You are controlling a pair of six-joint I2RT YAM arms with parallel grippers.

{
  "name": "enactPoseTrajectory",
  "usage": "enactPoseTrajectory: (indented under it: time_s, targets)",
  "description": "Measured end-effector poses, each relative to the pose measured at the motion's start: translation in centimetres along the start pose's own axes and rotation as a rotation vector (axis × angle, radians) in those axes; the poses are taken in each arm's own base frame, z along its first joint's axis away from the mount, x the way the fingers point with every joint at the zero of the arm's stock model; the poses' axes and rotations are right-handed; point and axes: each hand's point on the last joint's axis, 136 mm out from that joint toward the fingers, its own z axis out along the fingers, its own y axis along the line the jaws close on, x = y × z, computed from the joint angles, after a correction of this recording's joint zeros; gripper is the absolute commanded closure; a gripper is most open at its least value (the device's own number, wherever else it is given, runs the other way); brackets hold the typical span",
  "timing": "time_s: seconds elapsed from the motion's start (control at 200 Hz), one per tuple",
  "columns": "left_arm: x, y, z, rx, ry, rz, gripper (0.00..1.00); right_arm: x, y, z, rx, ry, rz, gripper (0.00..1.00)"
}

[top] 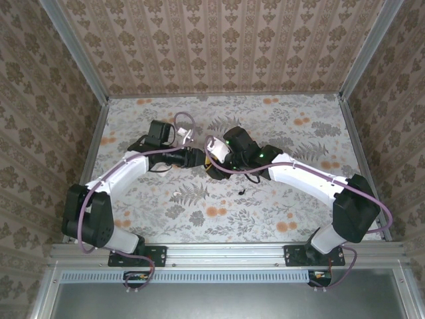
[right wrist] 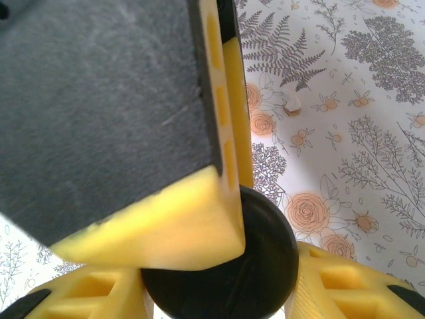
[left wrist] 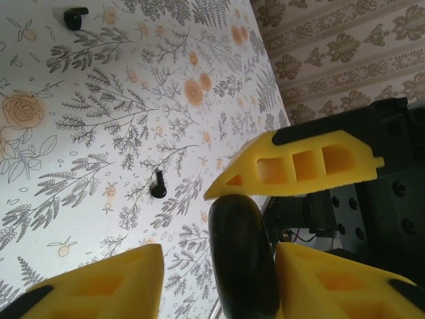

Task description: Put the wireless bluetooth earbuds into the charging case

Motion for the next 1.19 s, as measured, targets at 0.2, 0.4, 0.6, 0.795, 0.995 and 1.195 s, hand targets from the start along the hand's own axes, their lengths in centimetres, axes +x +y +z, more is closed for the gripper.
enactPoseTrajectory:
  time_s: [0.2, 0.4, 0.6, 0.795, 0.995, 1.195]
  targets:
    - [-0.3, -0.5, 0.1, 0.017, 0.002, 0.005, 0.81, 0.3, -0.1, 0.1, 0.006, 0.007, 0.001, 0.59]
    - [-0.9, -0.6, -0.2, -0.004, -0.032, 0.028, 0.92, 0.1, -0.5, 0.0, 0.030, 0.001, 0.021, 0.40]
    - [-3.1, -0.8, -3.1, -0.061, -0.193, 0.114, 0.93, -2.0, -0.6, -2.9, 0.065, -0.081, 0.110, 0.33]
    - [-4.3, -1.9, -6.5, -0.087, -0.359, 0.210, 0.94, -4.1, -1.2, -6.7, 0.058, -0.189, 0.309, 0.31]
    - [-4.8, -5.2, -8.5, -0.054, -0.470, 0.343, 0.94, -6.1, -2.4, -9.4, -0.052, -0.317, 0.552, 0.31]
    - [-4.4, -7.6, -8.8, 0.006, -0.544, 0.417, 0.95, -7.8, -3.2, -10.4, -0.196, -0.425, 0.745, 0.31]
